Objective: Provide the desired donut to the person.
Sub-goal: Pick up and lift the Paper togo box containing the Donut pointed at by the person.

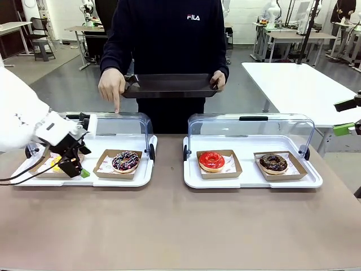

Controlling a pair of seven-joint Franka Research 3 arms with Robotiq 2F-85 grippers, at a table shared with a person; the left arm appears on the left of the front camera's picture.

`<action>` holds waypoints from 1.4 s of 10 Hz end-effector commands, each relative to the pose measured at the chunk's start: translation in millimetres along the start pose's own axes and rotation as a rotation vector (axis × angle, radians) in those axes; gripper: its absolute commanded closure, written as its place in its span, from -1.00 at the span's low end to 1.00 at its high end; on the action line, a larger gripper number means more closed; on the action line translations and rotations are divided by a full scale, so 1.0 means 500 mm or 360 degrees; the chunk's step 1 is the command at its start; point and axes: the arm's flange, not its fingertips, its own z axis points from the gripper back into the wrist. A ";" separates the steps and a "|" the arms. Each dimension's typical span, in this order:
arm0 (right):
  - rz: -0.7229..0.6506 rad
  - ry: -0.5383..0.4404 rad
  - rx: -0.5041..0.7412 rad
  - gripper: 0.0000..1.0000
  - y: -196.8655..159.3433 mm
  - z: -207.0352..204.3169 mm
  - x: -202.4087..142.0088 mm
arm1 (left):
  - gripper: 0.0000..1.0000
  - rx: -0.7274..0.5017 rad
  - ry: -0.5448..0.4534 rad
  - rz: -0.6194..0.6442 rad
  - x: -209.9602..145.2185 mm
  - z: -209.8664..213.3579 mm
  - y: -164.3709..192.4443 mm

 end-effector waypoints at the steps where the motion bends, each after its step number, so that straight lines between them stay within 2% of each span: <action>1: 0.0002 -0.0038 0.0017 -1.00 -0.004 -0.005 0.000 | -1.00 0.0101 0.0072 -0.0109 0.019 -0.049 0.031; 3: 0.0002 -0.0038 0.0017 -1.00 -0.004 -0.005 0.000 | -1.00 0.0129 0.0104 -0.0145 0.023 -0.081 0.051; 10: 0.0002 -0.0038 0.0017 -1.00 -0.004 -0.005 0.000 | -1.00 -0.0009 0.0195 -0.0202 0.039 -0.119 0.062; 11: 0.0002 -0.0038 0.0017 -1.00 -0.004 -0.005 0.000 | 0.18 -0.0005 0.0221 -0.0226 0.044 -0.126 0.062; 12: 0.0002 -0.0038 0.0017 -1.00 -0.004 -0.005 0.000 | 0.19 0.0001 0.0225 -0.0221 0.045 -0.130 0.063; 13: 0.0002 -0.0038 0.0017 -1.00 -0.004 -0.005 0.000 | 1.00 0.0008 0.0233 -0.0213 0.044 -0.131 0.064; 14: 0.0002 -0.0038 0.0017 -1.00 -0.004 -0.005 0.000 | 0.28 0.0008 0.0222 -0.0204 0.042 -0.133 0.065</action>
